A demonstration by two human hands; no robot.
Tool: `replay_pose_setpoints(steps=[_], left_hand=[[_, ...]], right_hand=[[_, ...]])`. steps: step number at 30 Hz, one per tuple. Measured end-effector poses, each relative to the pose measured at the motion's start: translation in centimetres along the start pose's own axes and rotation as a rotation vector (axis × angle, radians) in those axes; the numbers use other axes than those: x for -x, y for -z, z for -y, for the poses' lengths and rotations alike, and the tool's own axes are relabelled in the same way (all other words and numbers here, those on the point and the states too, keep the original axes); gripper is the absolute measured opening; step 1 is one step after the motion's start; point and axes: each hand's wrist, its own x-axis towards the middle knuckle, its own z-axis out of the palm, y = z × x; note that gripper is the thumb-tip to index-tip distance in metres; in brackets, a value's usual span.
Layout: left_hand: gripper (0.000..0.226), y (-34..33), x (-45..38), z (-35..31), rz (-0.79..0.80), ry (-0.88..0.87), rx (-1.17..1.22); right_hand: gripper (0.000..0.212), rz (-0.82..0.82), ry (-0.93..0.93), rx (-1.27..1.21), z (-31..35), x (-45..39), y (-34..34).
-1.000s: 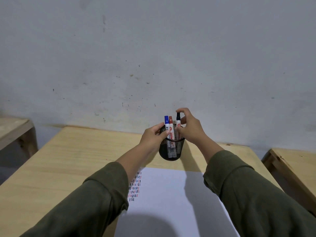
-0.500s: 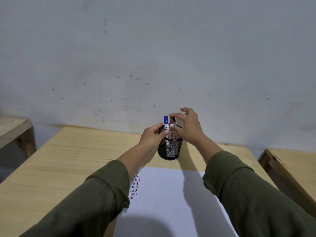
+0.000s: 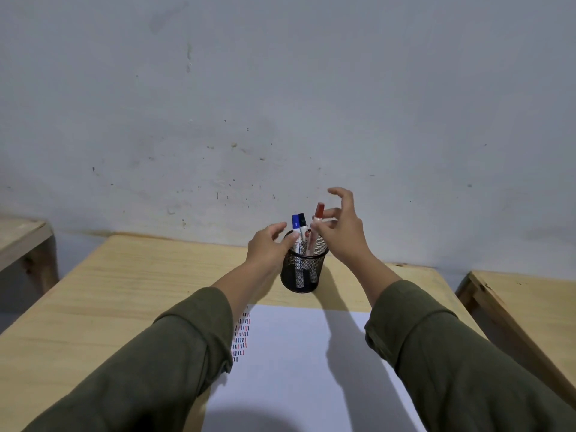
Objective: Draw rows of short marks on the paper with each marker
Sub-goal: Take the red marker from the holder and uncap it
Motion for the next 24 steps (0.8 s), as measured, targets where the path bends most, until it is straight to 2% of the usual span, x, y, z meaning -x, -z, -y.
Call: replay_pose_setpoints(steps=[4,8,12,16,21,24], left_hand=[[0.036,1.2,0.5,-3.5,-0.119,-0.181,0.013],[0.029,2.0,1.7,-7.6,-0.088,-0.331,0.074],[0.022,2.5,3.1,-9.2,-0.036,-0.385,0.067],[0.01,3.6,4.6,-9.1,-0.077,-0.349,0.122],[0.007,5.2,6.3,-7.9,-0.175,-0.218,0.387],[0.011,5.9,6.9,-6.7,-0.22,-0.124,0.518]], right_hand=[[0.061,-0.071,0.071,-0.089,2.7,-0.3,1.5],[0.057,-0.029,0.121,-0.103,5.2,0.5,2.3],[0.053,0.026,0.151,-0.084,6.6,2.2,2.4],[0.045,0.076,0.14,-0.07,7.7,3.9,2.3],[0.035,0.128,0.086,-0.087,8.1,6.3,2.8],[0.032,0.104,0.031,-0.212,8.6,7.6,3.3]])
